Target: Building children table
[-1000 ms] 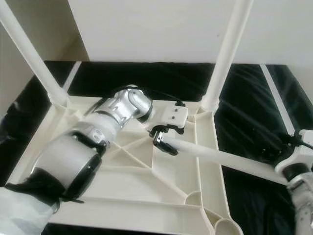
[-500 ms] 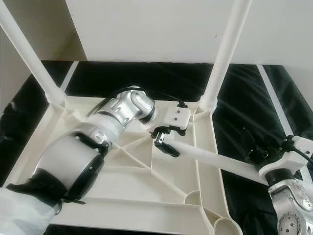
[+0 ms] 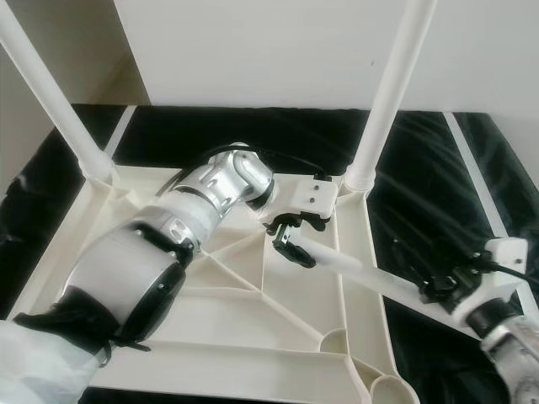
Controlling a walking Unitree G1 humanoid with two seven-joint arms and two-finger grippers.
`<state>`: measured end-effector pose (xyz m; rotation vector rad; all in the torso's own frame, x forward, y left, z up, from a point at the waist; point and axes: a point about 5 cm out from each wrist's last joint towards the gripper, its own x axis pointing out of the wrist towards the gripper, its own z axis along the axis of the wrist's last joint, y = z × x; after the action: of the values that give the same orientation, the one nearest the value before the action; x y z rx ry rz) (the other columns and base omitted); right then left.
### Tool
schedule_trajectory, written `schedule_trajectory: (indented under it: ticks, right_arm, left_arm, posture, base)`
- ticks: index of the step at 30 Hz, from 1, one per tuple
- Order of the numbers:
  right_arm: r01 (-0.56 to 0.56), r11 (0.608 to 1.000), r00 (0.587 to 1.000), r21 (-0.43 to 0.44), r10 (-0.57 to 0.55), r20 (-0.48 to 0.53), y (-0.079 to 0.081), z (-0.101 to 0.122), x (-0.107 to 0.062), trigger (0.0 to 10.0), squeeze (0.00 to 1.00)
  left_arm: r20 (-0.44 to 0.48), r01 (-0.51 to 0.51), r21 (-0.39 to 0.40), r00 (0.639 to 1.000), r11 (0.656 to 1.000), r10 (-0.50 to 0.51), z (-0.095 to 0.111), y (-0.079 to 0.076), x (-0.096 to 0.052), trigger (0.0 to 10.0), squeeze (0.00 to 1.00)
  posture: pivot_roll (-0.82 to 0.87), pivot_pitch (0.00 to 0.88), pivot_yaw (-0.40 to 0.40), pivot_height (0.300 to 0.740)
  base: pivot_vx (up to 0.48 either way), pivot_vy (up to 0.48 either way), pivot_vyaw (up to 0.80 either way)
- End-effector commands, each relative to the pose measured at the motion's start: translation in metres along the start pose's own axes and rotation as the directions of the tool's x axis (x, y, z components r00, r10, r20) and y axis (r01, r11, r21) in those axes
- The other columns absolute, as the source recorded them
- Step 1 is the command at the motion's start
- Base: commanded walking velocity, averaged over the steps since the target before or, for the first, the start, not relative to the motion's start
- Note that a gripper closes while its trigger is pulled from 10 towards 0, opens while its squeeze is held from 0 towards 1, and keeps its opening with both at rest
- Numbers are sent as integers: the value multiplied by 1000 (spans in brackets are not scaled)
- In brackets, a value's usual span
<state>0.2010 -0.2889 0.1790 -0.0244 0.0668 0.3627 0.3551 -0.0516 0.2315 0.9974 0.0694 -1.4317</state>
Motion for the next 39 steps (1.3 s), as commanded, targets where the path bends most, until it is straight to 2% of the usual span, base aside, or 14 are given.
schedule_trajectory:
  ticks: [1, 11, 13, 15, 18, 24, 25, 26, 28, 29, 31, 32, 35, 39]
  right_arm:
    - [-53, 998, 999, -27, 52, -15, -5, 7, -8, 10000, 0]
    - [-158, 981, 980, -116, 141, -139, -25, 23, -25, 10000, 0]
    - [-160, 977, 976, -143, 135, -171, -33, 27, -28, 10000, 0]
    - [-168, 974, 973, -150, 139, -186, -35, 27, -29, 10000, 0]
    - [-186, 969, 968, -163, 152, -201, -35, 27, -29, 10000, 0]
    - [-168, 968, 965, -188, 123, -230, -44, 27, -33, 10000, 0]
    - [-170, 966, 962, -194, 120, -245, -46, 27, -34, 10000, 0]
    - [-170, 966, 962, -194, 120, -245, -46, 27, -34, 10000, 0]
    - [-163, 961, 960, -225, 101, -263, -52, 29, -35, 10000, 0]
    - [-163, 961, 960, -225, 101, -263, -52, 29, -35, 10000, 0]
    - [-132, 939, 960, -317, 41, -277, -59, 31, -31, 10000, 0]
    - [-132, 939, 960, -317, 41, -277, -59, 31, -31, 10000, 0]
    - [-99, 909, 959, -405, -22, -283, -65, 31, -22, 10000, 0]
    - [-88, 890, 958, -447, -48, -284, -68, 30, -15, 10000, 0]
  left_arm:
    - [-28, -710, -9, 704, 704, 709, -6, 36, -17, 10000, 0]
    - [-31, -702, -12, 712, 712, 701, -7, 35, -16, 10000, 0]
    - [-26, -708, -14, 706, 706, 708, -5, 35, -15, 10000, 0]
    - [-25, -738, -2, 674, 675, 738, -4, 34, -13, 10000, 0]
    - [-13, -738, -6, 674, 674, 738, -3, 33, -11, 10000, 0]
    - [56, -667, -59, 741, 743, 669, 3, 28, -6, 10000, 0]
    - [83, -630, -86, 767, 772, 636, 5, 25, -3, 10000, 0]
    - [83, -630, -86, 767, 772, 636, 5, 25, -3, 10000, 0]
    - [151, -535, -147, 819, 832, 554, 9, 19, 1, 10000, 0]
    - [151, -535, -147, 819, 832, 554, 9, 19, 1, 10000, 0]
    - [231, -405, -208, 864, 890, 447, 9, 10, 4, 10000, 0]
    - [231, -405, -208, 864, 890, 447, 9, 10, 4, 10000, 0]
    - [342, -251, -262, 879, 932, 332, 7, 0, 4, 10000, 0]
    - [406, -140, -341, 870, 930, 280, 4, -5, 2, 10000, 0]
  posture:
    - [-123, 79, 23, 740]
    - [-132, 77, 22, 740]
    - [-134, 75, 21, 740]
    - [-134, 75, 24, 740]
    - [-134, 77, 25, 740]
    - [-134, 86, 27, 740]
    - [-135, 92, 29, 740]
    - [-135, 92, 29, 740]
    - [-135, 96, 27, 740]
    - [-135, 96, 27, 740]
    - [-135, 100, 26, 740]
    - [-135, 100, 26, 740]
    - [-137, 105, 27, 740]
    - [-134, 110, 22, 740]
  base:
    - [0, 0, 0]
    - [0, 0, 0]
    - [0, 0, 0]
    - [0, 0, 0]
    - [0, 0, 0]
    - [0, 0, 0]
    - [0, 0, 0]
    - [0, 0, 0]
    - [0, 0, 0]
    - [0, 0, 0]
    - [0, 0, 0]
    - [0, 0, 0]
    - [0, 0, 0]
    - [0, 0, 0]
